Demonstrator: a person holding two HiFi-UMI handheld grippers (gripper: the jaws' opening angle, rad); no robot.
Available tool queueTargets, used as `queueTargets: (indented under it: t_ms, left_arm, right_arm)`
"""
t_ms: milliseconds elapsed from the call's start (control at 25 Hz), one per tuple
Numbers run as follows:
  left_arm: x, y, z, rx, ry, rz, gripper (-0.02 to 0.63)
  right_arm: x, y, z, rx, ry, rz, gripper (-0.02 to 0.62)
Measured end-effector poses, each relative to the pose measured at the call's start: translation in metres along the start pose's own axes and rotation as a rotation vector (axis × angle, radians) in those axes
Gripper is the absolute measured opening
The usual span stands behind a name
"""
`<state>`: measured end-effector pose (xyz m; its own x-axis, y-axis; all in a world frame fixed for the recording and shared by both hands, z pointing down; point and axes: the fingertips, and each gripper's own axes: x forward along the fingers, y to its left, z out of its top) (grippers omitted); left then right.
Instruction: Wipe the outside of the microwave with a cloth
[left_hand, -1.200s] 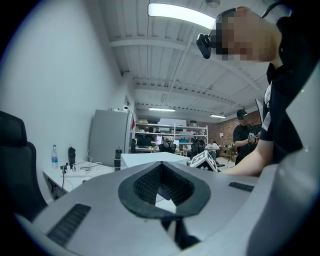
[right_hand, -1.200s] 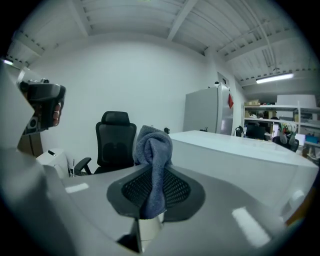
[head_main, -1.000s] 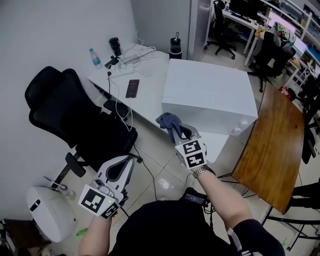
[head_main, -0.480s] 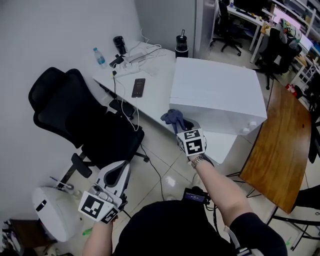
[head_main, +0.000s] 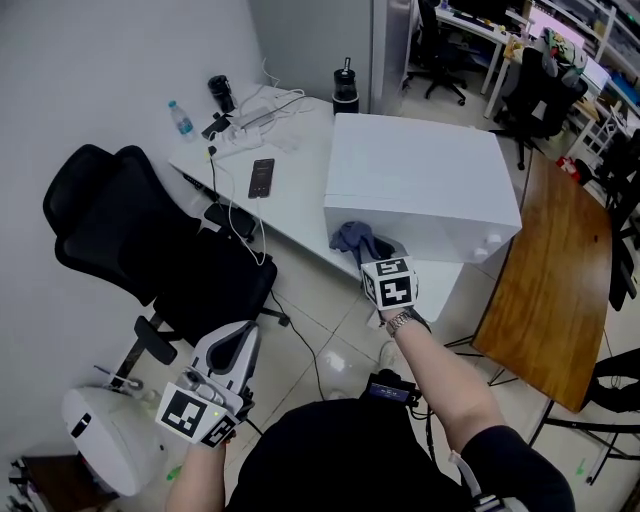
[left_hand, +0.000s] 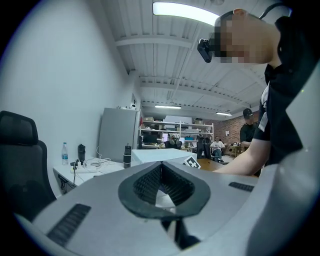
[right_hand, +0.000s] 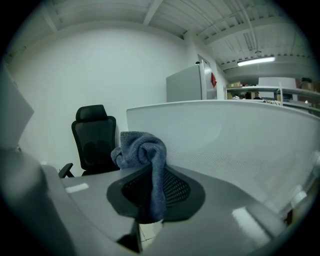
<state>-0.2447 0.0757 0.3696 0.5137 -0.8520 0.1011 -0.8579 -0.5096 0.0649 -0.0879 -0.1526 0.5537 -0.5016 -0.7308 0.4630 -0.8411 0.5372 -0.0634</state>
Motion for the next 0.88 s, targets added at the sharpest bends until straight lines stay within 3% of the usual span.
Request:
queueTargets:
  t_ms: [880]
  left_arm:
    - [0.039, -0.035, 0.009, -0.011, -0.023, -0.153, 0.005]
  right_arm:
    - [-0.081, -0.125, -0.028, 0.082, 0.047, -0.258, 0.046]
